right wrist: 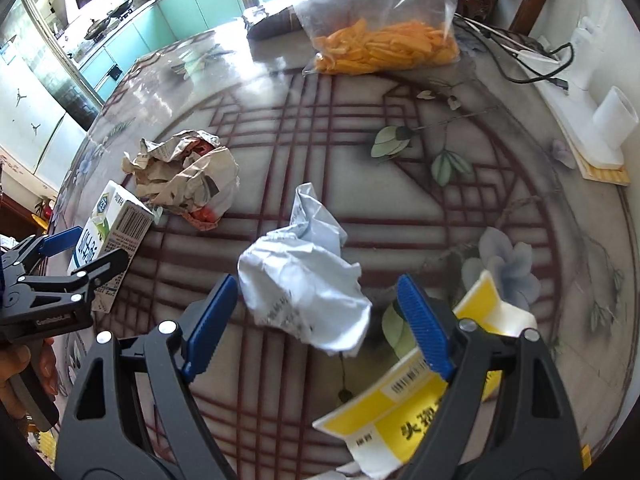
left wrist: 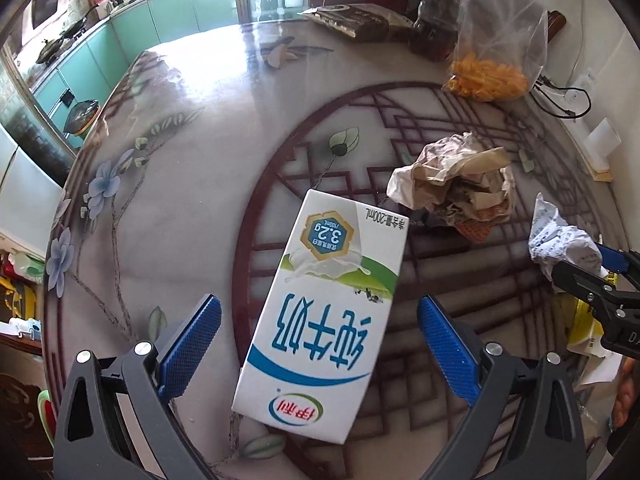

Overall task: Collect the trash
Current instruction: 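Grasp the white milk carton with the left gripper while the right gripper grasps crumpled white paper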

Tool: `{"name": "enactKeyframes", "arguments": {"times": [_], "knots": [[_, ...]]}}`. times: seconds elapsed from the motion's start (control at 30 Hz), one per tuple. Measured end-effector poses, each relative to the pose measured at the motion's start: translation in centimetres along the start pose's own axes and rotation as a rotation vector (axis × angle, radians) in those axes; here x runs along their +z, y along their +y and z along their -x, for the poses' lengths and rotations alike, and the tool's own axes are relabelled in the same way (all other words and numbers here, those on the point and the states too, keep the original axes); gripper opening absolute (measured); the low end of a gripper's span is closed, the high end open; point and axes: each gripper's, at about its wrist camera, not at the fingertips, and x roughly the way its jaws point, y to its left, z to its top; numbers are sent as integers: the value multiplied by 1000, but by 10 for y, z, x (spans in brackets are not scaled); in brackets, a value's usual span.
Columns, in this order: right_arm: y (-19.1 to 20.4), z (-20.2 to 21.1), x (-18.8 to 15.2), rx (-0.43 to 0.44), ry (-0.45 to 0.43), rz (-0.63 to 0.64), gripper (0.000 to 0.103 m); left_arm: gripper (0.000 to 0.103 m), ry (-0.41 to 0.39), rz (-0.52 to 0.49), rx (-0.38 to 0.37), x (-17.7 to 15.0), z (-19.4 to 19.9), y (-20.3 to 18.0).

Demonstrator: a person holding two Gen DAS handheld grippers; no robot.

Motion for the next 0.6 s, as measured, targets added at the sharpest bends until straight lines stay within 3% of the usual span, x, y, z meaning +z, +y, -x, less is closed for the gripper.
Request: {"name": "enactKeyframes", "arguments": {"times": [0.1,0.13,0.17,0.23,0.27,0.6], "knots": [[0,-4,3,1,9,2,80,72,16,-18,15,0,-5,0],[0,-6,3,-1,13,1,79,58,24,-23,13,0,-7,-1],[0,-6,3,-2,15,1,70,54,28,-25,10,0,-8,0],[2,-6,2,15,27,4,55,51,21,-18,-3,-3,-5,1],[3,-6,1,17,30,6,53,50,14,-13,-11,-5,-2,1],[27,45,-22,98,-41,17,52,49,-117,-8,-41,-45,81,13]]}}
